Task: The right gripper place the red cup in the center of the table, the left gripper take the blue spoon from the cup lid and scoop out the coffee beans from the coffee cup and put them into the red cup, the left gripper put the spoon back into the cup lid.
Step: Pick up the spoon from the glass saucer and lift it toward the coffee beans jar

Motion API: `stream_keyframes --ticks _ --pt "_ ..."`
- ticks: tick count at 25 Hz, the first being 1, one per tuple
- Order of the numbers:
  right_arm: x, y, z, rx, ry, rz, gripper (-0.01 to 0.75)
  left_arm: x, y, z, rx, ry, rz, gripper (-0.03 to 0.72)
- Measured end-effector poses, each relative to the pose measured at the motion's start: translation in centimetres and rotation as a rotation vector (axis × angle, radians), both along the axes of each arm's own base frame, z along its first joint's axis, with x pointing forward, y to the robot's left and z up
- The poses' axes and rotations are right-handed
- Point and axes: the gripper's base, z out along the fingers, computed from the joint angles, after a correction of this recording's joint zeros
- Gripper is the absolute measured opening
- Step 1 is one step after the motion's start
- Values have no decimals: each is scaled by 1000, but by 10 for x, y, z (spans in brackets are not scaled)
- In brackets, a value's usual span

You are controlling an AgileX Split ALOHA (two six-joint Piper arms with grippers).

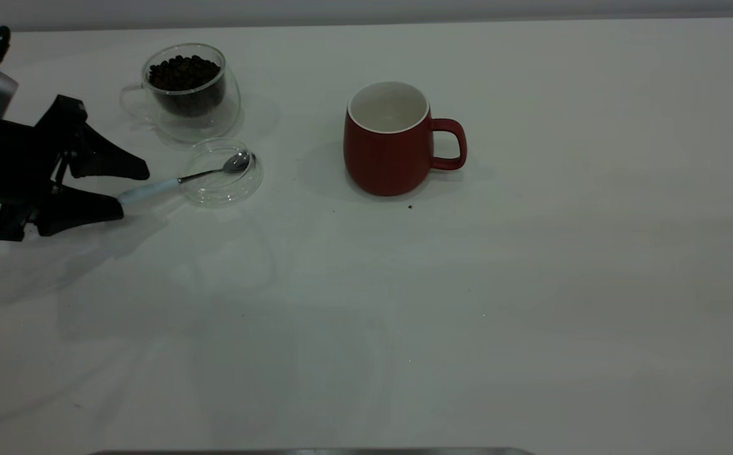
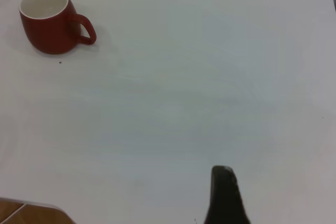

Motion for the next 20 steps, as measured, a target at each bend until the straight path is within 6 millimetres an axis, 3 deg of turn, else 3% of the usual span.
stream_keyframes --ticks 20 --pt "0 0 0 0 0 0 550 6 -7 -5 2 10 -15 586"
